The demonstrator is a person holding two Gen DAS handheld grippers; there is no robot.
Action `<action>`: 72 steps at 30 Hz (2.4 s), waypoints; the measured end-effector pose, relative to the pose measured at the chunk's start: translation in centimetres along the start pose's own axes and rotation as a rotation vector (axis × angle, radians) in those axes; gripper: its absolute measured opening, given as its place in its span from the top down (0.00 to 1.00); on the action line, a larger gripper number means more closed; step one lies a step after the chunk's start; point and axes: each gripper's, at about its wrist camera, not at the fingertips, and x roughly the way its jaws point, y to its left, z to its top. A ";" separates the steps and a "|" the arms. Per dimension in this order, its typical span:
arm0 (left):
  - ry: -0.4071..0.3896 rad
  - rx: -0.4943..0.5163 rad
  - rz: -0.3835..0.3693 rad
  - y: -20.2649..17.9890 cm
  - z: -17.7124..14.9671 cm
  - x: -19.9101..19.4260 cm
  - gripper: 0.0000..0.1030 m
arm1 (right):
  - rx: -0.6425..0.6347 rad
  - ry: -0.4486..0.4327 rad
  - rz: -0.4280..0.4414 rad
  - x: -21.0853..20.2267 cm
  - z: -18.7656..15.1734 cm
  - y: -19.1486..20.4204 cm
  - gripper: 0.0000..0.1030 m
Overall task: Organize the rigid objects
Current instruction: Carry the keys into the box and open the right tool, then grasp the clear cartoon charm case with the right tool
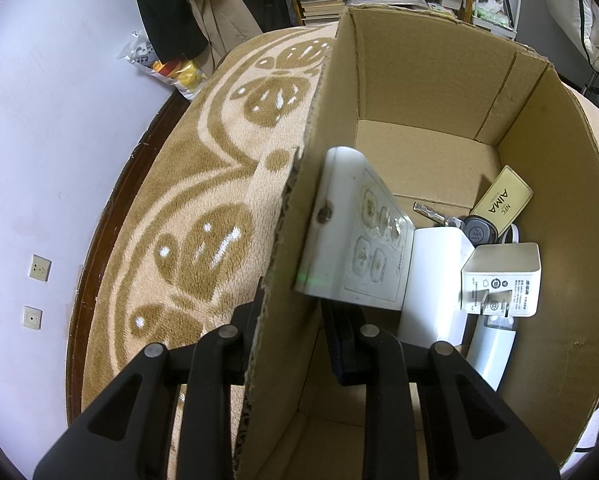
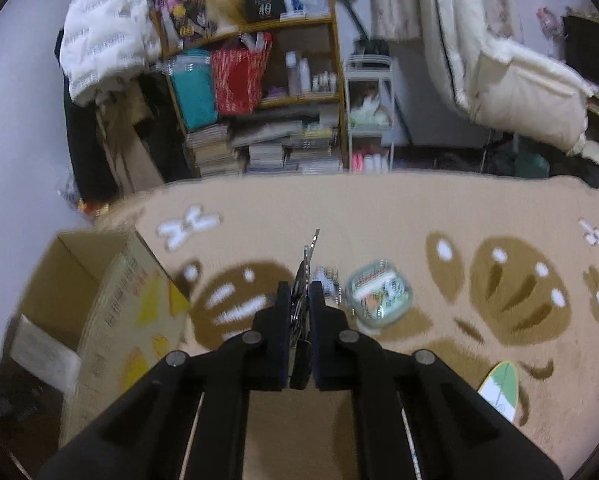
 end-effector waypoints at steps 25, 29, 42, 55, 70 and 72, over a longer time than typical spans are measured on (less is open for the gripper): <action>0.001 0.000 -0.001 0.0 0.0 0.1 0.77 | -0.190 -0.142 0.387 -7.7 0.5 12.1 0.91; 0.003 -0.005 -0.006 0.1 -0.1 0.1 0.77 | -0.239 -0.095 0.377 -6.4 -0.8 13.5 0.91; 0.008 -0.008 -0.011 0.2 0.1 0.2 0.76 | -0.202 -0.099 0.306 -5.2 -0.4 11.2 0.90; 0.009 -0.012 -0.014 0.2 0.2 0.2 0.75 | -0.071 -0.078 0.069 -1.1 1.4 3.2 0.20; 0.011 -0.014 -0.025 0.1 0.4 -0.1 0.75 | -0.013 -0.001 -0.094 4.7 1.4 -3.6 0.03; 0.012 -0.019 -0.028 0.2 0.4 -0.1 0.75 | 0.011 0.032 -0.091 6.0 0.7 -4.7 0.03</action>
